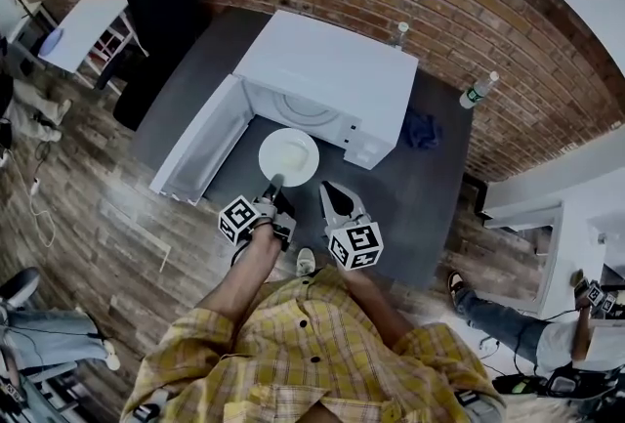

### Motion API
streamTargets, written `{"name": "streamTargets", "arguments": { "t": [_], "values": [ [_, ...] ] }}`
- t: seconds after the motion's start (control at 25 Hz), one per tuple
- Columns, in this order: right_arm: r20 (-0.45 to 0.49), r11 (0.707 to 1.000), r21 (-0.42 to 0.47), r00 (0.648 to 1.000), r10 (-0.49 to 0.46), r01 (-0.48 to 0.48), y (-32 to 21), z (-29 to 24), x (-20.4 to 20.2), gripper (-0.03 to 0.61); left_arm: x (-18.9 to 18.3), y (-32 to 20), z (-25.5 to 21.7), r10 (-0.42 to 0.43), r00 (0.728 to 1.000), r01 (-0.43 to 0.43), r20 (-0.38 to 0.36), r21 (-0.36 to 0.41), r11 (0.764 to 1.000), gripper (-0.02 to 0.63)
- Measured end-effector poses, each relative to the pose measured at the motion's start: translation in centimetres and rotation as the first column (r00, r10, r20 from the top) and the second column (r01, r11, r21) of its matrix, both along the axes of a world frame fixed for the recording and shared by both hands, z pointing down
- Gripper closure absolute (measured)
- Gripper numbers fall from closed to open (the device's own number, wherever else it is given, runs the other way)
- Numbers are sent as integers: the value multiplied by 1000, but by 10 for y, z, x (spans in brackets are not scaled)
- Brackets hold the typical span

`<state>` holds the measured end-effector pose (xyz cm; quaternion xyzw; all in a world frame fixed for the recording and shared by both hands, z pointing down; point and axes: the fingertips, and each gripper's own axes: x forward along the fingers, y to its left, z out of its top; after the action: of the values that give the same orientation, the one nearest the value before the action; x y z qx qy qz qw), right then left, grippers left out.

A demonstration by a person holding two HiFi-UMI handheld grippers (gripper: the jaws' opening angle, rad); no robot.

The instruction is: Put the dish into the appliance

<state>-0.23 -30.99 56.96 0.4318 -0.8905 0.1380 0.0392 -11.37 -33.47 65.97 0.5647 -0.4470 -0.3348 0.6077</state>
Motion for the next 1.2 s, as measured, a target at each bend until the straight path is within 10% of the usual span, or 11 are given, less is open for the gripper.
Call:
{"name": "streamTargets", "arguments": {
  "t": [1.2],
  "values": [
    [-28,999,-35,1000,8,-9,-41,19,10,574,16,-128,60,-27,999,27,41,-11,1000,601]
  ]
}}
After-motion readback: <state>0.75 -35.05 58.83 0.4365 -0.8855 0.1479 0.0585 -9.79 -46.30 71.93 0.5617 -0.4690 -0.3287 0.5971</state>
